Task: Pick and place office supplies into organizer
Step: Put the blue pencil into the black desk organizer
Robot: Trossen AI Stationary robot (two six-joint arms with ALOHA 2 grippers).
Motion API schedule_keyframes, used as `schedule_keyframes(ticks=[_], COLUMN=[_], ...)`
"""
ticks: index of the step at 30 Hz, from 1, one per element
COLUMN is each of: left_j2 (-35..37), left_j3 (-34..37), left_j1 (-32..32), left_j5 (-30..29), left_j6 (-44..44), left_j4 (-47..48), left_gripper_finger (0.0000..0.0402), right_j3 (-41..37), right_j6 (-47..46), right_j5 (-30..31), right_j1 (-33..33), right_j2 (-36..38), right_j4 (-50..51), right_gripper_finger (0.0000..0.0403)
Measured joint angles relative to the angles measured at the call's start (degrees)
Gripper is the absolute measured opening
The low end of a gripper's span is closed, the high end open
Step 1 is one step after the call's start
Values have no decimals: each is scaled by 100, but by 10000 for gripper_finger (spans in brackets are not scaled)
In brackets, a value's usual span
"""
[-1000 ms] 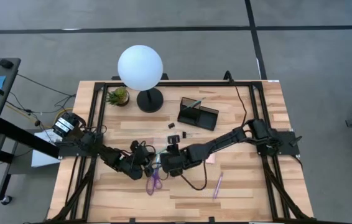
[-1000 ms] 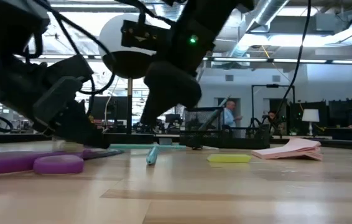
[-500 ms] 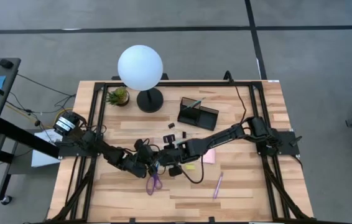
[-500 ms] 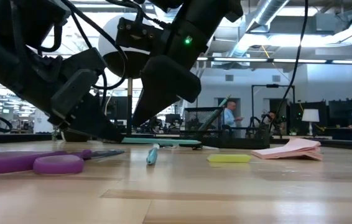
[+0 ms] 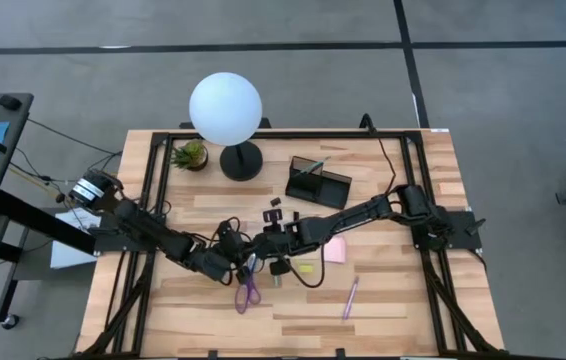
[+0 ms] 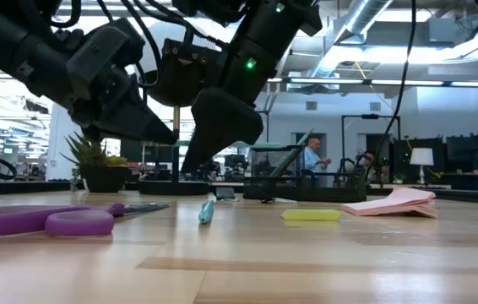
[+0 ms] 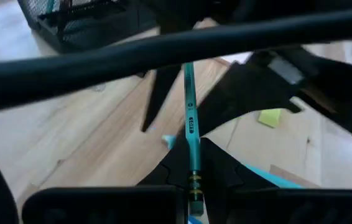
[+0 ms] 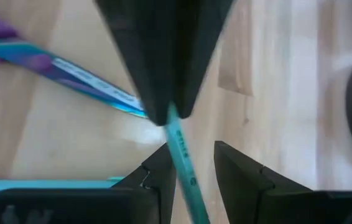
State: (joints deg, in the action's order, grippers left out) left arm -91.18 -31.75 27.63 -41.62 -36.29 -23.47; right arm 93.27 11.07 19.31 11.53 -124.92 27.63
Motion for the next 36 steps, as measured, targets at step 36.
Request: schedule_keyframes(ticks=[36], left_j2=[82], left_j3=[-7], left_j1=[-38], left_j5=[83], left_j6=[-138], left_j4=[553], left_gripper_finger=[21], right_j3=[-11], right_j6=[-395], right_j5=[-273], right_j1=[46], right_j2=[-17], right_j4=[265], right_gripper_finger=[22])
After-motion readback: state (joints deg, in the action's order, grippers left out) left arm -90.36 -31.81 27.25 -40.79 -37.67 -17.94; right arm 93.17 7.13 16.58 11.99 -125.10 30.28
